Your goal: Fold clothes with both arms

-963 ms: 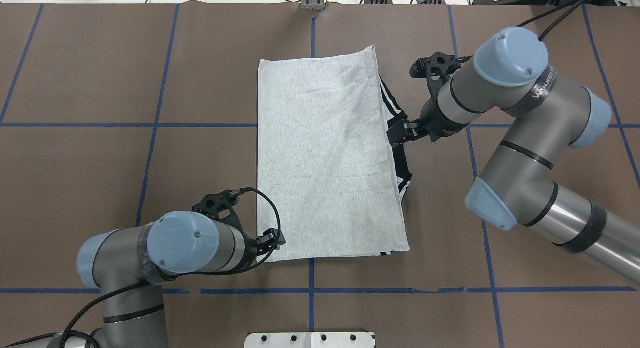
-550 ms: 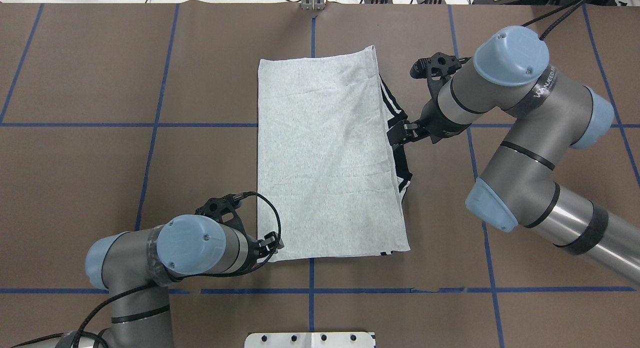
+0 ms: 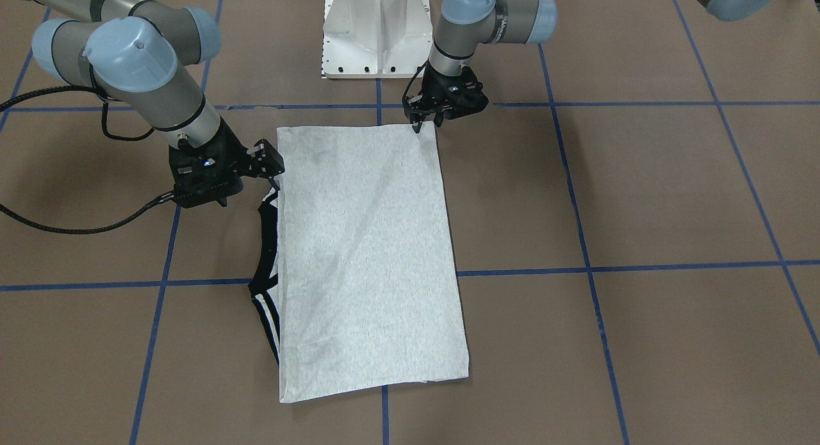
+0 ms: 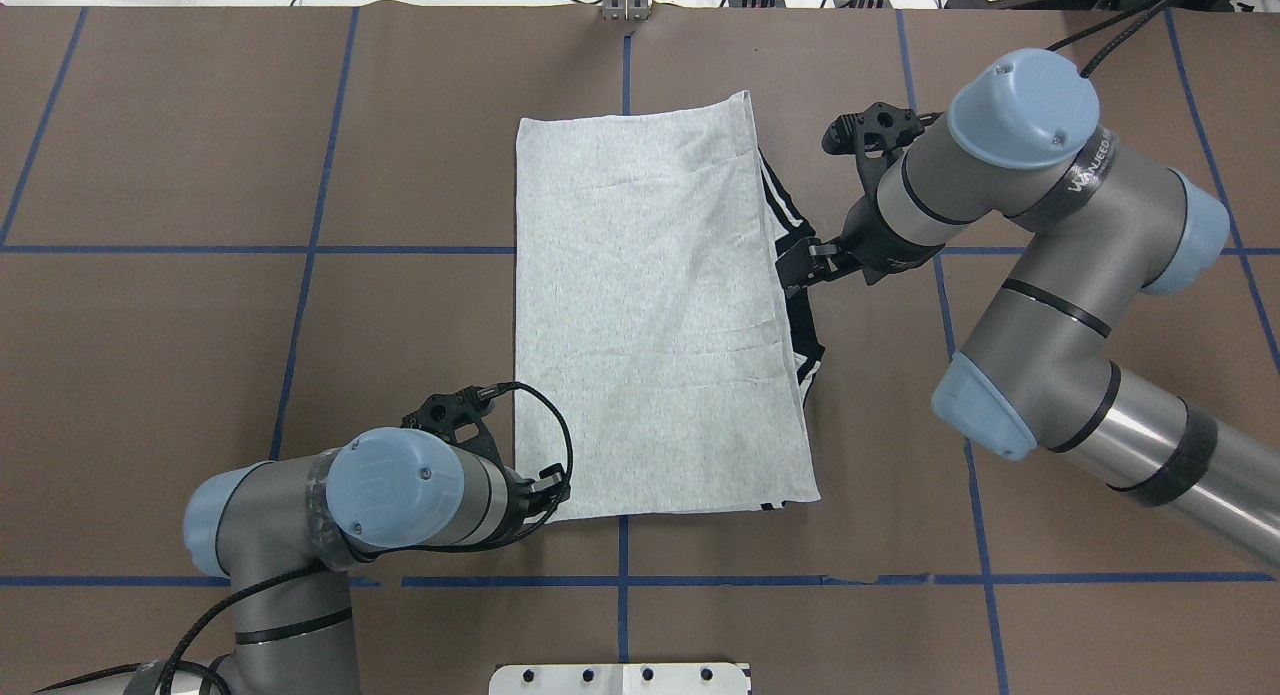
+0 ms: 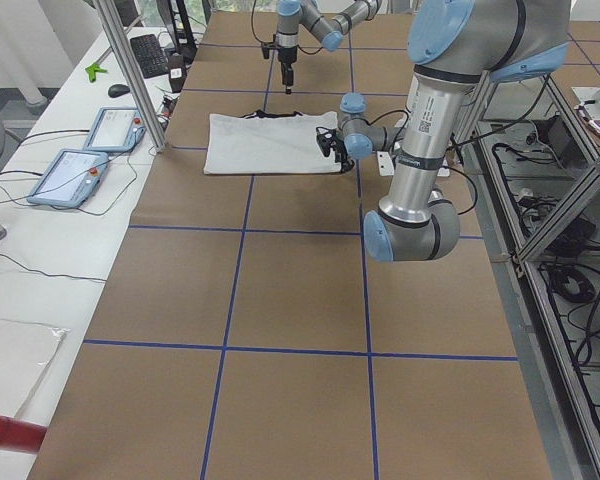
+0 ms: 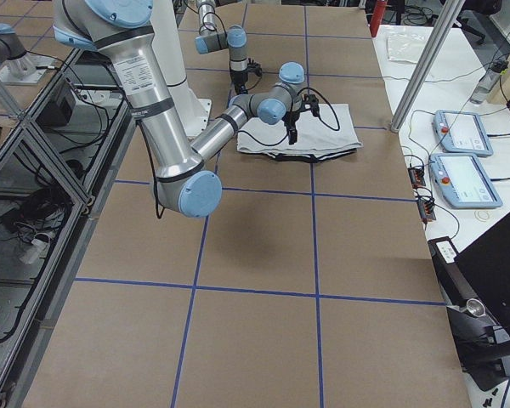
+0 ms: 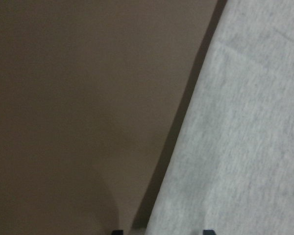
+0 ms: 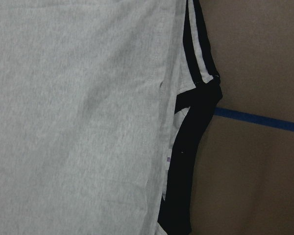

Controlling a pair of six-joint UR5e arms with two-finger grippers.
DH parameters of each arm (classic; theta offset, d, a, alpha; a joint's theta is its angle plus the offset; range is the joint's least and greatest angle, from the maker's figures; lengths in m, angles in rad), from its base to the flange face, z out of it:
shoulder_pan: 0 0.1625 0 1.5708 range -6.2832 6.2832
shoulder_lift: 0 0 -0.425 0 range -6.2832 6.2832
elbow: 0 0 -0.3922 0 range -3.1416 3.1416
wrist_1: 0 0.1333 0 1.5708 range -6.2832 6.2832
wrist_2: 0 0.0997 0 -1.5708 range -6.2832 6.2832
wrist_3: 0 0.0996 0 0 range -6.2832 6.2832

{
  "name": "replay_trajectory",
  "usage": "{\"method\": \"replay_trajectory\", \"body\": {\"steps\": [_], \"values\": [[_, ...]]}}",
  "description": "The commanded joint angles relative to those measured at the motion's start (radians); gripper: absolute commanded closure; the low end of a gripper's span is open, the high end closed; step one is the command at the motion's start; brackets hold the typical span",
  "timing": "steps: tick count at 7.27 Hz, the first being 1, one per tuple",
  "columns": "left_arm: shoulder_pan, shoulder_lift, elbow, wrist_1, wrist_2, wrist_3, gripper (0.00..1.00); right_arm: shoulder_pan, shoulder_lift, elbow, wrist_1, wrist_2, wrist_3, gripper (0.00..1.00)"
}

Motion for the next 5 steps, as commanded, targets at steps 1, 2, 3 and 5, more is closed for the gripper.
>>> {"method": "replay_trajectory", "body": {"steps": [1, 2, 3, 5], "values": [[0.0, -0.005, 0.012, -0.002, 0.0, 0.003, 0.41, 0.001, -0.001, 0.0, 0.0, 0.0, 0.0, 0.0], [0.0, -0.005, 0.017, -0.002, 0.0, 0.005, 0.41, 0.001, -0.001, -0.002, 0.0, 0.0, 0.0, 0.0], [0.0, -0.007, 0.015, -0.002, 0.0, 0.005, 0.45, 0.003, -0.001, -0.002, 0.0, 0.0, 0.0, 0.0], [-0.001, -0.011, 0.015, 0.0, 0.0, 0.007, 0.66, 0.003, -0.003, 0.0, 0.0, 0.0, 0.0, 0.0]]}}
